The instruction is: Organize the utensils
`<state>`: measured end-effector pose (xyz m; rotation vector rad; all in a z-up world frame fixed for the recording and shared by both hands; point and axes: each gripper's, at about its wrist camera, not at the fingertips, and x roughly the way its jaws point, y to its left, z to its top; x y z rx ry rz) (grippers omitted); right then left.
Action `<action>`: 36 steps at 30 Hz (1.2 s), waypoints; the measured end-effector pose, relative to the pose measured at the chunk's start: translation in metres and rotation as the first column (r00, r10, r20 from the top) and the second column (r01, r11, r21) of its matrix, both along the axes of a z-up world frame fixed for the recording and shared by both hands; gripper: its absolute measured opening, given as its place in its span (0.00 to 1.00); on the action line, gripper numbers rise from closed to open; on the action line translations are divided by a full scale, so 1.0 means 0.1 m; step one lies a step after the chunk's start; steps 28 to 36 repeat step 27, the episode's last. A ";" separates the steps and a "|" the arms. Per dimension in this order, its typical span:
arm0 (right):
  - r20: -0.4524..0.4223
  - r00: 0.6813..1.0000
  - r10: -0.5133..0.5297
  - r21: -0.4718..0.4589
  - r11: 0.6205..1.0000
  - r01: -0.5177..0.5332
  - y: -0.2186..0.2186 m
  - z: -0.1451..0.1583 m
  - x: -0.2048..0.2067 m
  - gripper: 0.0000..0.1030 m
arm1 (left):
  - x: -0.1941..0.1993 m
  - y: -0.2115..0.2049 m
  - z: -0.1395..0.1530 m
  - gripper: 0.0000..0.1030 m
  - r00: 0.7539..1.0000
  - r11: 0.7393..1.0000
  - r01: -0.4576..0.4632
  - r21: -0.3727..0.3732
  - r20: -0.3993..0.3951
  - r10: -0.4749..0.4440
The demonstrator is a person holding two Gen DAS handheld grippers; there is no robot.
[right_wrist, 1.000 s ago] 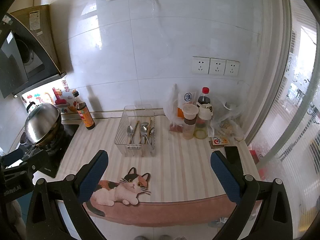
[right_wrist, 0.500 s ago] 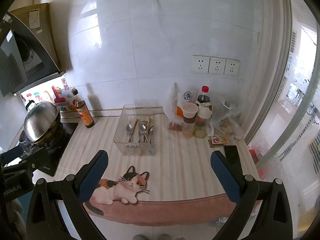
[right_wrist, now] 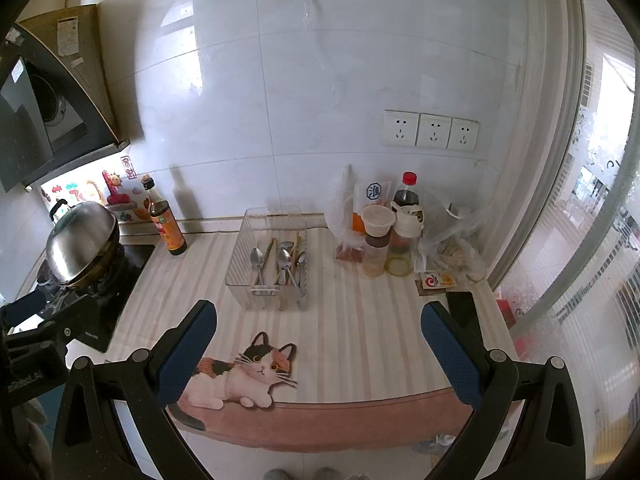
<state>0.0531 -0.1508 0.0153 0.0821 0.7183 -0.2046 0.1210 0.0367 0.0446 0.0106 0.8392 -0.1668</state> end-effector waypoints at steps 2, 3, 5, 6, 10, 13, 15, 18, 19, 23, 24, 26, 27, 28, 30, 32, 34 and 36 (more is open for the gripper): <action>0.001 1.000 0.000 0.001 1.000 0.000 -0.01 -0.01 0.00 1.00 | 0.00 0.00 0.00 1.00 1.000 1.000 0.000 0.000 -0.002 0.000; 0.001 1.000 -0.001 0.000 1.000 0.001 0.00 -0.01 0.00 1.00 | 0.00 -0.01 0.00 1.00 1.000 1.000 -0.002 0.000 0.000 0.002; 0.000 1.000 0.002 0.001 1.000 -0.002 -0.01 -0.01 0.00 1.00 | 0.00 -0.01 0.00 1.00 1.000 1.000 -0.002 0.000 -0.001 0.002; 0.000 1.000 0.002 0.001 1.000 -0.002 -0.01 -0.01 0.00 1.00 | 0.00 -0.01 0.00 1.00 1.000 1.000 -0.003 0.000 0.000 0.003; 0.000 1.000 0.003 0.000 1.000 -0.003 -0.02 0.00 0.01 1.00 | 0.01 -0.01 0.00 1.00 1.000 1.000 0.001 0.002 0.002 -0.001; 0.000 1.000 0.003 0.000 1.000 -0.003 -0.02 0.00 0.01 1.00 | 0.01 -0.01 0.00 1.00 1.000 1.000 0.003 0.003 0.002 -0.003; -0.001 1.000 0.003 0.001 1.000 -0.003 -0.02 -0.01 0.01 1.00 | 0.01 -0.01 0.00 1.00 1.000 1.000 0.005 0.001 0.001 -0.005; -0.001 1.000 0.006 0.001 1.000 -0.006 -0.03 0.00 0.01 1.00 | 0.01 -0.01 0.00 1.00 1.000 1.000 0.005 0.001 0.002 -0.005; -0.001 1.000 0.005 0.000 1.000 -0.005 -0.03 0.00 0.01 1.00 | 0.01 -0.01 0.00 1.00 1.000 1.000 0.006 0.001 0.001 -0.006; -0.001 1.000 0.001 0.001 1.000 -0.001 -0.02 0.00 0.01 1.00 | 0.02 0.00 0.00 1.00 1.000 1.000 0.010 0.002 0.001 -0.010; -0.001 1.000 0.001 0.001 1.000 -0.001 -0.02 0.00 0.01 1.00 | 0.02 0.00 0.00 1.00 1.000 1.000 0.011 0.001 0.003 -0.011; 0.000 1.000 0.001 0.001 1.000 -0.001 -0.01 0.00 0.01 1.00 | 0.02 0.00 0.00 1.00 1.000 1.000 0.010 0.002 0.002 -0.010; -0.001 1.000 0.001 0.002 1.000 -0.001 -0.02 0.00 0.01 1.00 | 0.02 0.00 0.00 1.00 1.000 1.000 0.009 0.002 0.002 -0.009; -0.001 1.000 0.001 0.002 1.000 -0.001 -0.02 0.00 0.01 1.00 | 0.02 0.00 0.00 1.00 1.000 1.000 0.009 0.002 0.002 -0.009; -0.001 1.000 0.001 0.002 1.000 -0.001 -0.02 0.00 0.01 1.00 | 0.02 0.00 0.00 1.00 1.000 1.000 0.009 0.002 0.002 -0.009; -0.001 1.000 0.001 0.002 1.000 -0.001 -0.02 0.00 0.01 1.00 | 0.02 0.00 0.00 1.00 1.000 1.000 0.009 0.002 0.002 -0.009; -0.001 1.000 0.001 0.002 1.000 -0.001 -0.02 0.00 0.01 1.00 | 0.02 0.00 0.00 1.00 1.000 1.000 0.009 0.002 0.002 -0.009; -0.001 1.000 0.001 0.002 1.000 -0.001 -0.02 0.00 0.01 1.00 | 0.02 0.00 0.00 1.00 1.000 1.000 0.009 0.002 0.002 -0.009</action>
